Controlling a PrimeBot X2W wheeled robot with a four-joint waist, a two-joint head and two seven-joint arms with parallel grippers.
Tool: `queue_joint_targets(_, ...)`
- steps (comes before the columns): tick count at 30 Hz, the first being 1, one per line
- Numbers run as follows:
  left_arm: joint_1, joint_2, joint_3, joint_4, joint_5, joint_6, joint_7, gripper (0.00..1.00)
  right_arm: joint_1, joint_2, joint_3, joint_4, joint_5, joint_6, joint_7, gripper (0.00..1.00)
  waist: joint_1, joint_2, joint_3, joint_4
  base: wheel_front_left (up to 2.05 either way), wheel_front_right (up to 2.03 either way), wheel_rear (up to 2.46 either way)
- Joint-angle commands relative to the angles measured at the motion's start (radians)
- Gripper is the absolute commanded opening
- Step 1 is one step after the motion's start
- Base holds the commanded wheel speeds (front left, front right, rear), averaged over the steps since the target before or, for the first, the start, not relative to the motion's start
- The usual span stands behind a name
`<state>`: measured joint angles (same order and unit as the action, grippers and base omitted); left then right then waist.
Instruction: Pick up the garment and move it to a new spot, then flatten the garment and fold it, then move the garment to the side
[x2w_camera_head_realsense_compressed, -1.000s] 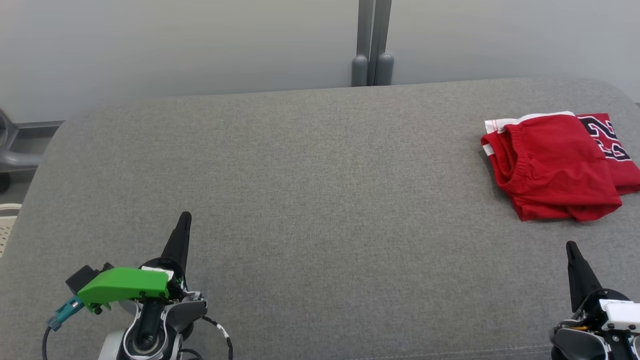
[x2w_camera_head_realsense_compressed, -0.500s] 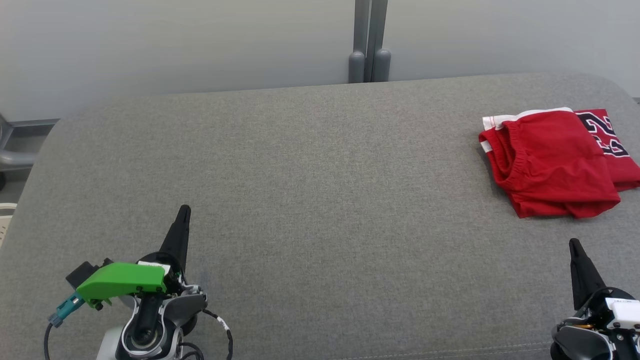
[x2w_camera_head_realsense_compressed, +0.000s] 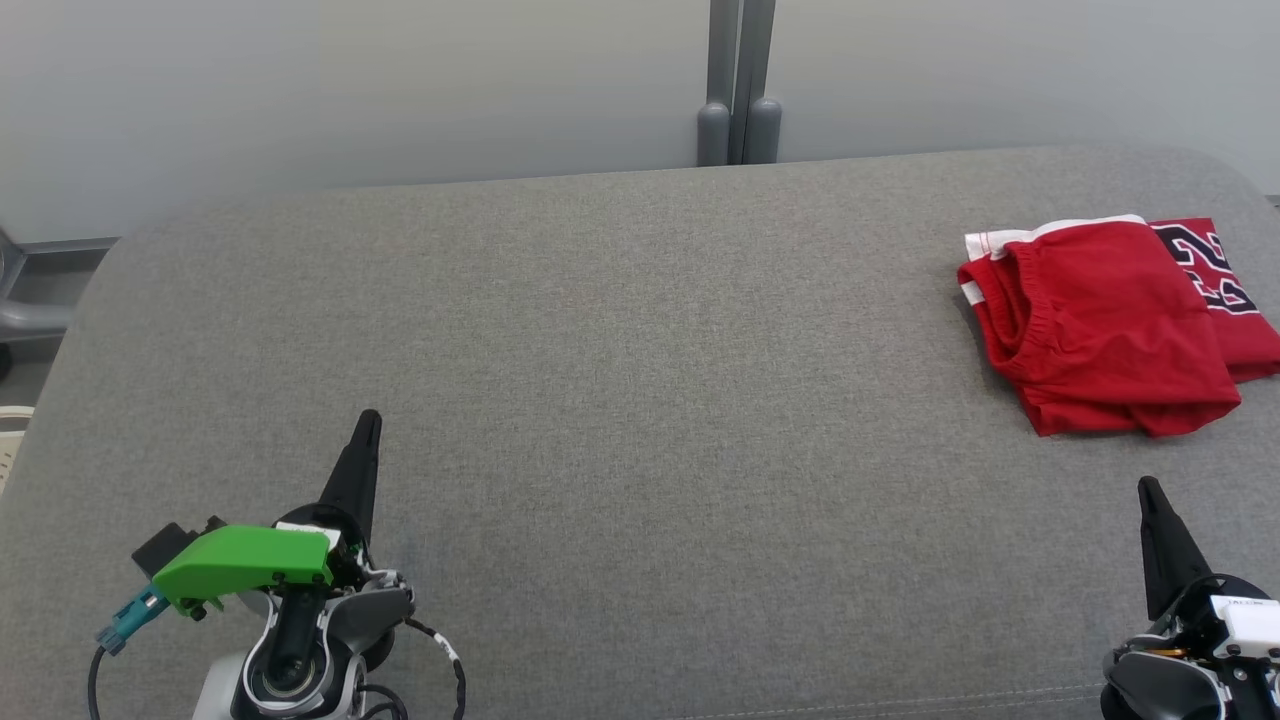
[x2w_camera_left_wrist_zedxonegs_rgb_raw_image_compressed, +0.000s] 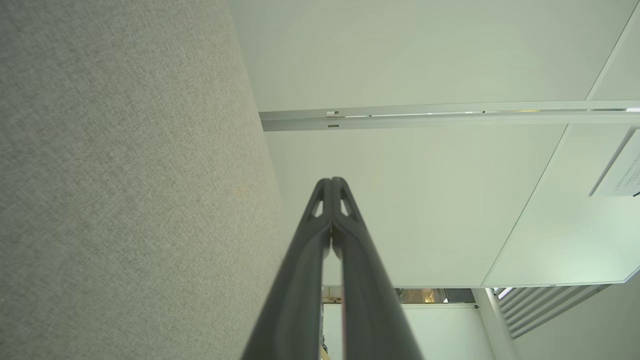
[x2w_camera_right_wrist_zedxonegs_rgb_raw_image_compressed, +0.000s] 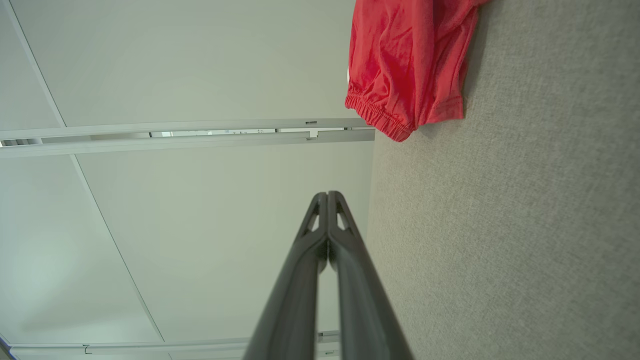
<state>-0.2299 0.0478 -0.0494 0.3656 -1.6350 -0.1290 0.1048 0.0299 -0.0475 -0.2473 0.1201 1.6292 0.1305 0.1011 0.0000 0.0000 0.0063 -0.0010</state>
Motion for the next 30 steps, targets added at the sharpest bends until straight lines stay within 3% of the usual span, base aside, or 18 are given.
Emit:
queue_joint_targets(1,-0.012,0.001,0.003,0.003,-0.004,-0.006,0.003,0.00,-0.011,-0.005,-0.002,-0.005,0.004,0.000,0.003,0.00,0.0000,0.0000,0.000,0.000,0.00,0.00,0.00)
queue_joint_targets(30,-0.012,0.001,0.003,0.003,-0.005,-0.006,0.003,0.00,-0.011,-0.005,-0.002,-0.005,0.004,0.000,0.002,0.00,0.0000,0.0000,0.000,0.000,0.00,0.00,0.00)
